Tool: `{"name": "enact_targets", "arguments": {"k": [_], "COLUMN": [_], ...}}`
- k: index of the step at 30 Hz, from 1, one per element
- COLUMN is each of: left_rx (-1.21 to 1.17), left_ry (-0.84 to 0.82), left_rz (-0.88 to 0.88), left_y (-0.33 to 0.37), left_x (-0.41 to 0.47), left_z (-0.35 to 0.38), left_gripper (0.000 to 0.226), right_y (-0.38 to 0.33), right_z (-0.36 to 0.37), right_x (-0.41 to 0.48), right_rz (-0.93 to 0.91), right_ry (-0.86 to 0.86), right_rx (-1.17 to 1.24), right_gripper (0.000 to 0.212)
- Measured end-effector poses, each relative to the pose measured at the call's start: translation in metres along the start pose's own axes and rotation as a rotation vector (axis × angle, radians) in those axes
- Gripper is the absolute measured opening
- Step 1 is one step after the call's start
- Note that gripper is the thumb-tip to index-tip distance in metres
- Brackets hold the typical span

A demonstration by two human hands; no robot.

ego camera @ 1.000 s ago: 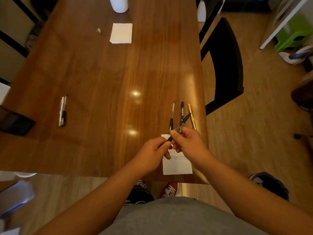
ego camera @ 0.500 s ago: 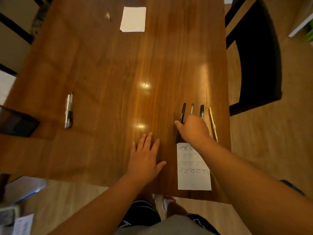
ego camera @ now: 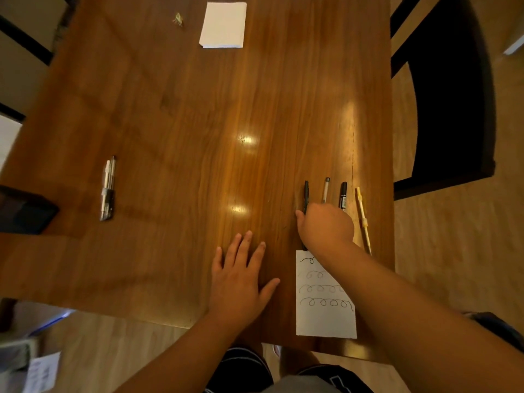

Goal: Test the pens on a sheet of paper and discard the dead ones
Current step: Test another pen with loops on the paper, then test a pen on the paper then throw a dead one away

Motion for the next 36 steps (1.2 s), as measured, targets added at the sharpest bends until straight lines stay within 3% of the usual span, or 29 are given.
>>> {"name": "enact_targets", "arguments": {"k": [7,12,14,18,25,30,36], "left_rx": [-0.016,-0.036,-0.077,-0.225,-0.430,-0.398,-0.256], "left_ry": [0.031,-0.040,-0.063,-0.105,-0.164,-0.181,-0.119], "left_rz": [0.000,0.016,0.038,0.053,-0.063,-0.096,0.015], "left_y": [0.001,0.001,-0.002,-0.025,-0.127,-0.229,-0.335], "left_x": [-0.001,0.000,0.000,-0.003,-0.028,-0.034,-0.015], "left_z": [0.000,-0.008,-0.017,-0.039,-0.059,-0.063,-0.072], "left_gripper": [0.073,0.070,0.063,0.036,0.029,0.027,0.027], "right_y": [0.001,0.001,0.000,-0.014,-0.082,-0.159,-0.256], "right_z": [0.002,-0.015,-0.023,-0.022,0.012,0.022,0.020], "right_x": [-0.001,-0.008,-0.020,-0.057,-0.106,-0.094,-0.070], "right_rz": [-0.047,-0.057,-0.094,-0.150,-0.183,-0.200,-0.117], "right_ry": [-0.007,0.030,0.032,-0.151,-0.442,-0.407,-0.357], "right_rx": [-0.002,0.043,0.141,0.494,0.610,0.523,0.535], "right_gripper": [0.045,0.042,0.038,0.025,0.022,0.028,0.026]}}
Point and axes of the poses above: each hand's wrist, its own x-axis towards the middle knuckle, its own z-axis out of the palm, y = z × x, the point moved 3 cm from there along x, towards the middle knuckle, and after that the axes turned 5 degrees about -z, right-handed, at the moved point
